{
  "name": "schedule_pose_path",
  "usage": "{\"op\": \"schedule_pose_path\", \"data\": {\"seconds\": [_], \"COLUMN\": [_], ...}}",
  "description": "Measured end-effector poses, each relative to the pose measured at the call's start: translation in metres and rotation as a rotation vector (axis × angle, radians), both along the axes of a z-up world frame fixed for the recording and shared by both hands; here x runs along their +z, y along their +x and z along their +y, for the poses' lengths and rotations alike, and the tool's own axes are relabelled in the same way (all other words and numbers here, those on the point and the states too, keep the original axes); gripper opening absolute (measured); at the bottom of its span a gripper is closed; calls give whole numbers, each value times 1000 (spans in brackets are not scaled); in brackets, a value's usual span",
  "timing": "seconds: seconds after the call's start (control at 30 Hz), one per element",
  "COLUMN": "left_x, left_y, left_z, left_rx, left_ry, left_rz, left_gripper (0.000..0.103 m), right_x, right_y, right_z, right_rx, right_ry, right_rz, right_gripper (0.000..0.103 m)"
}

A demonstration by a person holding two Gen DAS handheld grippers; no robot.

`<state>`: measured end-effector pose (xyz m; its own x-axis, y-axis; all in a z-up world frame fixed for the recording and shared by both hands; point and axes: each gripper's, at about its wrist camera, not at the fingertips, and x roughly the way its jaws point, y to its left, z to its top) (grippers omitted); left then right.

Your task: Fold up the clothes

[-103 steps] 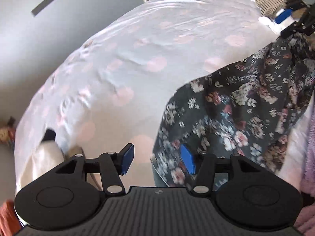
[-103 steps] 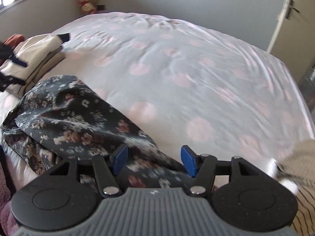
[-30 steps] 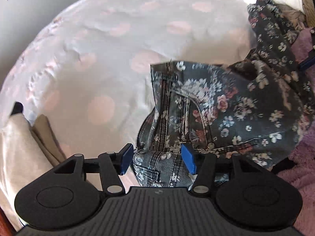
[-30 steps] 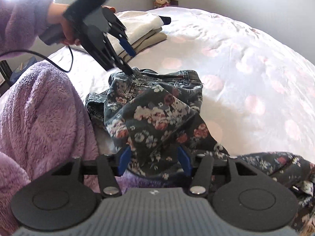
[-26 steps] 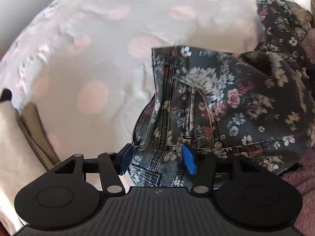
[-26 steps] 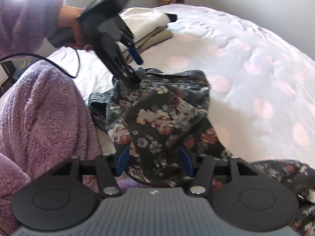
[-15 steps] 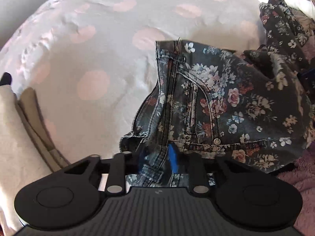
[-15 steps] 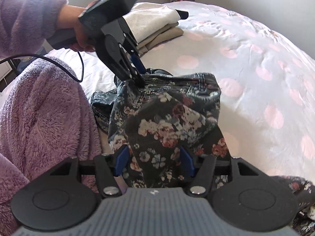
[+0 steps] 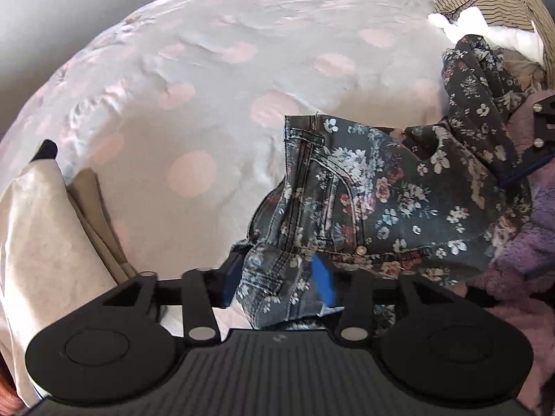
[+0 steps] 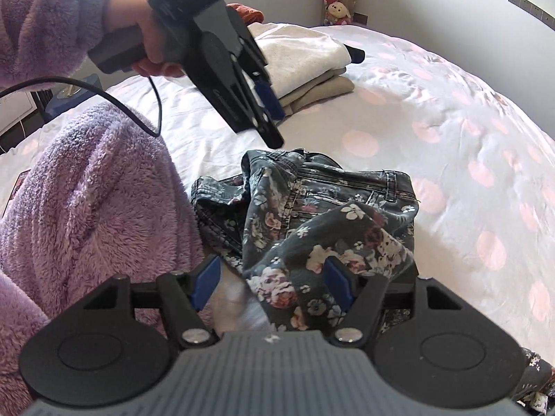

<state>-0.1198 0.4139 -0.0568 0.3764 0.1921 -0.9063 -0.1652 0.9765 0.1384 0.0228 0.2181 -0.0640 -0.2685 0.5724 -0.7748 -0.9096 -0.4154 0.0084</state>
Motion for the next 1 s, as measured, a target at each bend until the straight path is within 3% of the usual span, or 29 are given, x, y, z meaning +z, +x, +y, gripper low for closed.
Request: {"op": "schedule_pose_path", "data": {"seconds": [0.4, 0.53, 0.63, 0.73, 1.0], "left_x": [-62, -64, -54, -32, 46], "left_y": [25, 23, 18, 7, -32], "left_z": [25, 22, 19, 19, 10], "left_rx": [20, -13, -19, -9, 38], "left_ry": [-79, -91, -97, -123, -193], "left_rz": [85, 92, 76, 30, -134], "left_gripper": [47, 30, 18, 13, 11], "right_x": [-24, -35, -41, -38, -7], "right_y": [9, 9, 9, 9, 2], "right_z": [11, 16, 19, 19, 2], "right_rx": [-38, -33, -28, -24, -6], "right_ry": [-59, -88, -99, -91, 13], "right_rz": [0, -9, -21, -28, -42], "right_gripper": [70, 70, 70, 71, 72]}}
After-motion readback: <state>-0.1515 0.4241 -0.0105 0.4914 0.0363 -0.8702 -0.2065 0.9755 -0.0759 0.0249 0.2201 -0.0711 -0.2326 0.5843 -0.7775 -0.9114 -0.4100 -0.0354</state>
